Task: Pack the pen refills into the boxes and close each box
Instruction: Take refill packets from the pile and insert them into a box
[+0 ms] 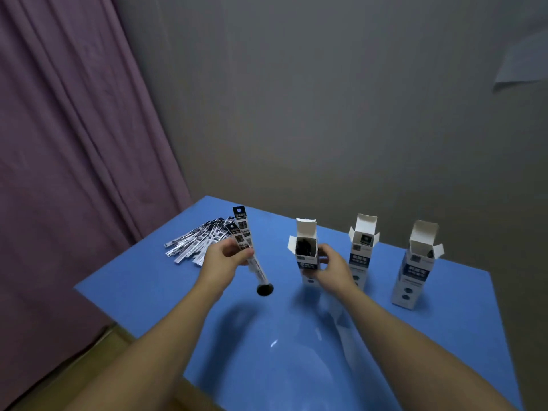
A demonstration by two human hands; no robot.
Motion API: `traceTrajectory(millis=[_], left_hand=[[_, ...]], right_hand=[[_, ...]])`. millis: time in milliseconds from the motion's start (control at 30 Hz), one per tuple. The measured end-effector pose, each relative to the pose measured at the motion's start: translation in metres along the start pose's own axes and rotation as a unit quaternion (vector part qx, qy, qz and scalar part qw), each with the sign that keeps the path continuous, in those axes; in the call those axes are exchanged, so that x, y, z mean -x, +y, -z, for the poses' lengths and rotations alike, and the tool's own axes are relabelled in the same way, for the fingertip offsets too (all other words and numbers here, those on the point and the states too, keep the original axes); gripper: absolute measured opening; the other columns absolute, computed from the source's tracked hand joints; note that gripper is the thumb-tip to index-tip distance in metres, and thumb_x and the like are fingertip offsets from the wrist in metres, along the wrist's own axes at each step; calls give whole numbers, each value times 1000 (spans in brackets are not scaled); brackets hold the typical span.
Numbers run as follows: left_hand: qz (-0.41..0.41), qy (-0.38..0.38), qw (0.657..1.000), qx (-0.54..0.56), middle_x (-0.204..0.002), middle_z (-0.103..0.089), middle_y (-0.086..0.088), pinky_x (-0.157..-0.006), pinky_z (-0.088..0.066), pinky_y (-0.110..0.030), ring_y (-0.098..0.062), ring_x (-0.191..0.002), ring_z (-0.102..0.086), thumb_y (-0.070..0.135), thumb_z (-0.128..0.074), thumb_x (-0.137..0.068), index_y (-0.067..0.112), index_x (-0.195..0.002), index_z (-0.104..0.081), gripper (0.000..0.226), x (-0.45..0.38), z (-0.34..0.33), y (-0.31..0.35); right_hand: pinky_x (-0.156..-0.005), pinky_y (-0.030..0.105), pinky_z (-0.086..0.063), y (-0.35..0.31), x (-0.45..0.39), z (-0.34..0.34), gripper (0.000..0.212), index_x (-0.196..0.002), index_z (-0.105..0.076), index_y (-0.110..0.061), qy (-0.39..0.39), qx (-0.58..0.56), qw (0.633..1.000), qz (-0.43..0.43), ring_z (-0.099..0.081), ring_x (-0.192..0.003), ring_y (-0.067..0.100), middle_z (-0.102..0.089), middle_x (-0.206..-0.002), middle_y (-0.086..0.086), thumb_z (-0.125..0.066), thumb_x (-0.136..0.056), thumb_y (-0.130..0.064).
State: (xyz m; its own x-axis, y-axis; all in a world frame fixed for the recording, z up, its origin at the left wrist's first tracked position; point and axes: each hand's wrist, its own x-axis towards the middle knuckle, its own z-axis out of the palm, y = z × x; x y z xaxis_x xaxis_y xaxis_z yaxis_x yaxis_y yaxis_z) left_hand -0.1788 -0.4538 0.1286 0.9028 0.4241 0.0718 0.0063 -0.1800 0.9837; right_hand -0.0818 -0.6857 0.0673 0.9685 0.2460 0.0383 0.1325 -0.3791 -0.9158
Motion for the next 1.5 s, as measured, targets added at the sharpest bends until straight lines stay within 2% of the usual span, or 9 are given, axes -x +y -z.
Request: traceTrajectory(millis=[133, 400, 533, 667, 900, 1233, 1367, 1433, 1500], left_hand=[[-33, -1, 999, 29, -85, -76, -9, -87, -57, -39, -20, -79, -71, -1, -73, -85, 1, -90, -72, 6, 18, 5, 22], [-160, -19, 979, 124, -83, -74, -13, -78, -55, -34, -22, -74, -66, -10, -71, -81, 1, -89, -71, 14, 29, 1, 91], [-210, -42, 968, 133, -85, -75, -15, -74, -55, -25, -18, -73, -68, -12, -71, -80, -1, -87, -70, 13, 33, -12, 117], [-223, -68, 966, 111, -89, -74, -20, -79, -56, -26, -22, -80, -69, -10, -74, -79, -5, -89, -70, 12, 33, -24, 123], [-230, -93, 966, 78, -79, -75, 4, -73, -53, -19, -10, -76, -70, -6, -76, -80, 7, -84, -72, 14, 25, -30, 123], [-215, -130, 967, 24, -87, -77, -2, -79, -55, -24, -15, -84, -73, -5, -76, -79, 13, -88, -76, 20, 19, -39, 104], [-204, -130, 969, -52, -89, -77, 6, -83, -56, -30, -10, -89, -72, 8, -78, -82, 21, -92, -77, 17, 18, -38, 98], [-217, -111, 963, -116, -91, -75, 11, -82, -50, -25, -3, -94, -67, 18, -79, -82, 29, -94, -75, 17, 19, -36, 97], [-218, -74, 954, -191, -97, -68, 13, -88, -43, -29, -7, -105, -57, 26, -78, -83, 31, -98, -75, 17, 16, -36, 96]], right_hand=[[-72, 11, -48, -13, 8, 3, 38, -106, -64, -23, 13, -12, 999, 40, -59, -93, -7, -69, -99, -12, -82, -75, -10], [-68, 11, -52, -35, 17, 9, 39, -111, -65, -22, -1, -14, 995, 97, -62, -98, -1, -69, -104, -7, -78, -79, -3], [-77, 18, -57, -43, 19, 7, 43, -113, -66, -26, -4, -18, 993, 114, -64, -96, -3, -70, -103, -10, -77, -79, -3], [-80, 22, -57, -49, 21, 6, 42, -112, -66, -29, -4, -21, 991, 130, -63, -96, -3, -70, -102, -10, -78, -79, -6], [-85, 31, -59, -53, 20, 6, 45, -110, -64, -38, -10, -15, 992, 127, -62, -104, 2, -69, -105, -11, -78, -79, -8], [-80, 32, -61, -62, 25, 4, 45, -105, -65, -33, 5, -41, 990, 131, -63, -104, 7, -70, -104, -4, -78, -76, -1], [-81, 32, -61, -66, 26, 3, 44, -104, -64, -37, -4, -26, 991, 130, -64, -102, 2, -70, -105, -7, -77, -78, -5], [-80, 33, -61, -66, 26, 1, 43, -103, -63, -40, -8, -15, 992, 126, -65, -100, 2, -70, -105, -9, -78, -78, -8], [-81, 35, -60, -67, 26, -2, 44, -102, -63, -42, -6, -8, 992, 124, -64, -101, 3, -70, -104, -11, -79, -77, -11]])
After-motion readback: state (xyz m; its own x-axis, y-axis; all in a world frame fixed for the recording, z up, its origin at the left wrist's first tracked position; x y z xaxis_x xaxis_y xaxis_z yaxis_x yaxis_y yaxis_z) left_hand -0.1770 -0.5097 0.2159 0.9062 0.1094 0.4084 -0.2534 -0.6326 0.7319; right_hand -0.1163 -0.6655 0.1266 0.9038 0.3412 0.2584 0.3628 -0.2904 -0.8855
